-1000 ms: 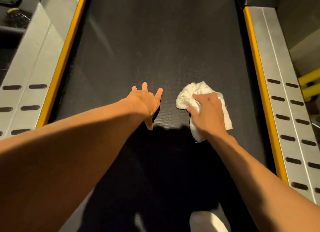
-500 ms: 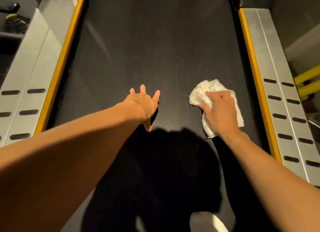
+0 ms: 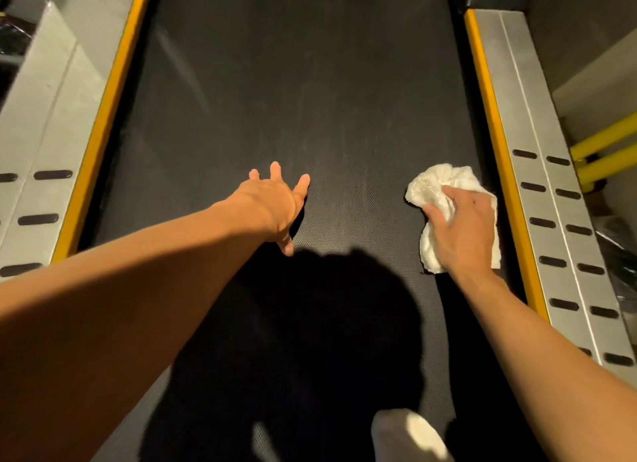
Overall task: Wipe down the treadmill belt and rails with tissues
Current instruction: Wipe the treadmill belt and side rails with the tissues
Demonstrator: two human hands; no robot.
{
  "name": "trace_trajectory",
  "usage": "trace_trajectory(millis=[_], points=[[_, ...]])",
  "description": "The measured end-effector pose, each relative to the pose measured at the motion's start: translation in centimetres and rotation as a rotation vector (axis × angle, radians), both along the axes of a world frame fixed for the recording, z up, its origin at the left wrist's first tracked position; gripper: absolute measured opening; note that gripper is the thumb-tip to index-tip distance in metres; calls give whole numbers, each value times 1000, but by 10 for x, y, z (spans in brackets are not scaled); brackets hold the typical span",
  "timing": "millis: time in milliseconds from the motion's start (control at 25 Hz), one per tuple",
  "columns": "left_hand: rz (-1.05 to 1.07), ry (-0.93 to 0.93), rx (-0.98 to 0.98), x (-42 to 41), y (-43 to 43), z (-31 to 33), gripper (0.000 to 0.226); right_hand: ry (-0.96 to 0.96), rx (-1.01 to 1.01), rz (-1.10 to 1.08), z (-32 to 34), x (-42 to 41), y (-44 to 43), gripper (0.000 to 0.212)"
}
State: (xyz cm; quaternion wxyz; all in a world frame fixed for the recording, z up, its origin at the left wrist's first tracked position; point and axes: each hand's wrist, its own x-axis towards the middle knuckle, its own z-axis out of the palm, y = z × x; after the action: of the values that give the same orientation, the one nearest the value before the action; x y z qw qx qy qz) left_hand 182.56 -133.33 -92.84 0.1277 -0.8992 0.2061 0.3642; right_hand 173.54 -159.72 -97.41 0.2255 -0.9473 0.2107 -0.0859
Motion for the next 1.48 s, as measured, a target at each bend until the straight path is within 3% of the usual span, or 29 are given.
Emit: trace_trajectory(millis=[120,280,360,600,720,840,1040,1160,1280,1360,1480], points=[[-14,-11,-19,-1,6,1,125,-2,-29,98,3,-38,-14,41],[-12,-29,-46,-4,10,-2,122,-56,58,-321,4,-21,-22,44],[-34,-41,-59,-7,14,-4,118,-32,19,-422,1,-11,-11,44],[2,-31,-85,-9,11,-3,116,-51,-30,17,-2,-73,12,38],[9,-28,-155,-16,21,-7,109,-104,-2,-170,-1,-84,13,38],[-120,-66,-110,-30,45,-14,111,-88,37,-367,-3,-52,27,38],[-127,-45,20,-32,26,-9,125,-78,110,-44,-7,-69,81,36],[-88,-16,97,-32,11,-14,132,9,88,2,2,-88,68,37],[-115,-12,55,-51,13,6,111,233,62,-72,19,-71,54,41],[-104,-25,21,-66,21,18,110,340,60,-85,27,-53,57,44],[-152,-57,-23,-73,37,4,108,335,15,124,25,-42,74,44]])
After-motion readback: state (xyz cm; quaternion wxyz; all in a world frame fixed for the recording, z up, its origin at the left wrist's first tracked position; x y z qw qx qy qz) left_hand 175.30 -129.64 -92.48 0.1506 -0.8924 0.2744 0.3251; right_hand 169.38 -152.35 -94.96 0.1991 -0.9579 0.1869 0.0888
